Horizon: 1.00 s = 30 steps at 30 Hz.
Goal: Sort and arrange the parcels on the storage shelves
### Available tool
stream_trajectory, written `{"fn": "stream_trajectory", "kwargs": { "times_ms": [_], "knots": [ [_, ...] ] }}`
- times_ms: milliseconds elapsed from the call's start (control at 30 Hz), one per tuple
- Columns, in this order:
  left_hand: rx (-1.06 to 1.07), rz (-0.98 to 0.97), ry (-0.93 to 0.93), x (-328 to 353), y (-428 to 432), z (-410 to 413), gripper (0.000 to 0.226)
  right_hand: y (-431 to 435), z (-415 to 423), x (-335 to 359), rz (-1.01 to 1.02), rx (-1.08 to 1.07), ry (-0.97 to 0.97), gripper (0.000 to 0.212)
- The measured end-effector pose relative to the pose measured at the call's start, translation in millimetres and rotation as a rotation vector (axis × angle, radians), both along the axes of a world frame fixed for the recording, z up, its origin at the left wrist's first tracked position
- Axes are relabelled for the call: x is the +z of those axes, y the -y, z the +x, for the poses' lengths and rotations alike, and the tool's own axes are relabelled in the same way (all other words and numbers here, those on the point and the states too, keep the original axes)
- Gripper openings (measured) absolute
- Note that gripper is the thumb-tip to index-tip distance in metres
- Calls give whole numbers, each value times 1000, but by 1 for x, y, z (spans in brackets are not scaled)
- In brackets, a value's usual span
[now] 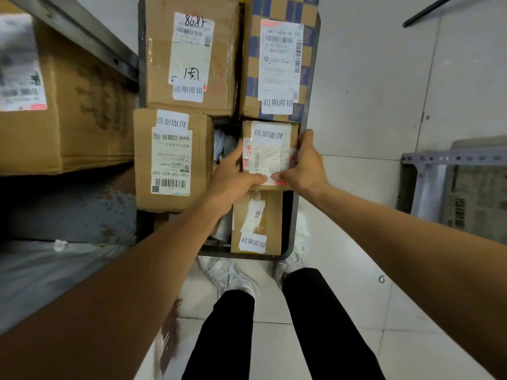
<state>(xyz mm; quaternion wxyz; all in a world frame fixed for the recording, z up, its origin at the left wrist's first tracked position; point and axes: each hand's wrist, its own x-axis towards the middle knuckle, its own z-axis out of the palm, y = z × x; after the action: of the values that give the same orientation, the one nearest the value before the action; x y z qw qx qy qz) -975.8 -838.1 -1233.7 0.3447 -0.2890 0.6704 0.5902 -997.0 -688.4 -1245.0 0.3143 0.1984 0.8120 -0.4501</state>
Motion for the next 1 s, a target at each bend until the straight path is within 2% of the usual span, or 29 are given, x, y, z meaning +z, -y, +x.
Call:
{"fn": "stream_trajectory", "kwargs": {
  "times_ms": [300, 400, 533, 767, 900, 1000],
  "knots": [
    [-120, -64, 30, 4, 8, -5, 90, 1, 1, 3, 105, 59, 47, 66],
    [-132, -107, 6, 28, 9, -4, 84, -3, 3, 21, 138, 120, 53, 64],
    [-283, -216, -35, 71, 17, -11, 83, -11, -2, 68, 176, 259, 54, 59],
    [-627, -371, -200, 192, 22, -62, 61, -16, -49, 190, 193, 585, 14, 62],
    [-842, -479, -364, 295, 17, -101, 56, -18, -76, 288, 324, 808, -82, 75],
    [-973, -539, -507, 384, 15, -127, 52, -24, -95, 378, 384, 904, -205, 78]
  ]
}}
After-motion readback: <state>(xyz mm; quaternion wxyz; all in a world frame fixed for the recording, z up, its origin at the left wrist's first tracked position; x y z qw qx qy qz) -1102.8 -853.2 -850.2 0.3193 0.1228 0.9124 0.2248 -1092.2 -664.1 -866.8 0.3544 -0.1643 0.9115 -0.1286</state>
